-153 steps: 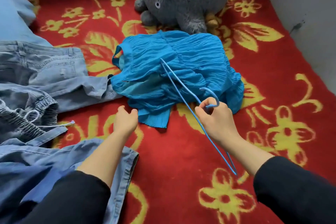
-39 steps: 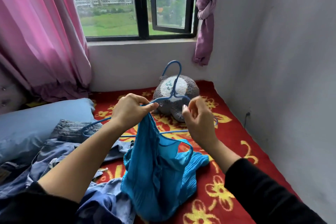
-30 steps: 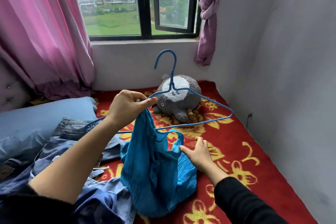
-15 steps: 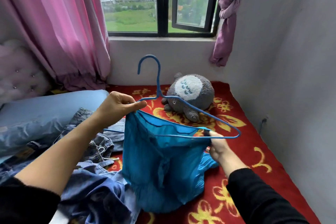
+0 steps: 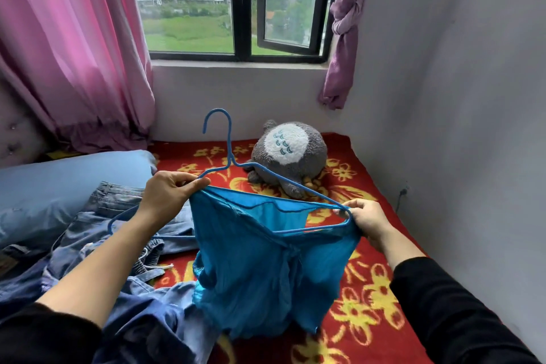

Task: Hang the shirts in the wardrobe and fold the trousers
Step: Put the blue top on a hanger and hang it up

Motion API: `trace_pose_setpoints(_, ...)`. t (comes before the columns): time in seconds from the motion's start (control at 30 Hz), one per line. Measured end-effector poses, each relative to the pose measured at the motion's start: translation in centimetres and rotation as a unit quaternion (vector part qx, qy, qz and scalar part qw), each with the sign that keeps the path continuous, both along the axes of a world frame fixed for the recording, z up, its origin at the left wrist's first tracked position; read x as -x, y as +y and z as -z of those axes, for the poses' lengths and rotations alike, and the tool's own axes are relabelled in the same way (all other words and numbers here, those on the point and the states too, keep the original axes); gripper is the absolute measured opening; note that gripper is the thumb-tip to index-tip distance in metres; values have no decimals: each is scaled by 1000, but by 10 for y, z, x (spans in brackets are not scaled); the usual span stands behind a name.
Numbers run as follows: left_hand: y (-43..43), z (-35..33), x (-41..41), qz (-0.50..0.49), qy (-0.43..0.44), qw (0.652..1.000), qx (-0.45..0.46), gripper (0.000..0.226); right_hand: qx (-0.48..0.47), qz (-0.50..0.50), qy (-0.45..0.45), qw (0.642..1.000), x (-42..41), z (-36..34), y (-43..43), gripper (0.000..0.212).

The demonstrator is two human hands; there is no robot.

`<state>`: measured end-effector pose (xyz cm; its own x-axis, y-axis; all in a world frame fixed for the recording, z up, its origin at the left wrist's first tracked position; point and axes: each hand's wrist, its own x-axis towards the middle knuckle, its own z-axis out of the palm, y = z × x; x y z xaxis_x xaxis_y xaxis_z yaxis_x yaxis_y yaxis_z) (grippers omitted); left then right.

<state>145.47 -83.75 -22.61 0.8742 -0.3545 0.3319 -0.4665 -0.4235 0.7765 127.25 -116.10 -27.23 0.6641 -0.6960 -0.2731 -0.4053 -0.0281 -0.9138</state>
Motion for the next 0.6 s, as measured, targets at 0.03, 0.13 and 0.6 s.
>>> trace_pose_setpoints(0.03, -2, 2, 1, -10, -21, 1000, -5, 15, 72, 1, 20, 997, 0, -3, -2, 16)
trace_pose_setpoints(0.13, -6, 6, 2, -31, -114, 992, -33, 20, 344, -30, 117, 931, -1, -13, -2, 14)
trace_pose_setpoints(0.6, -12, -27, 20, -50, -129, 988, 67, 23, -99, -67, -68, 991, -42, -98, 40, 20)
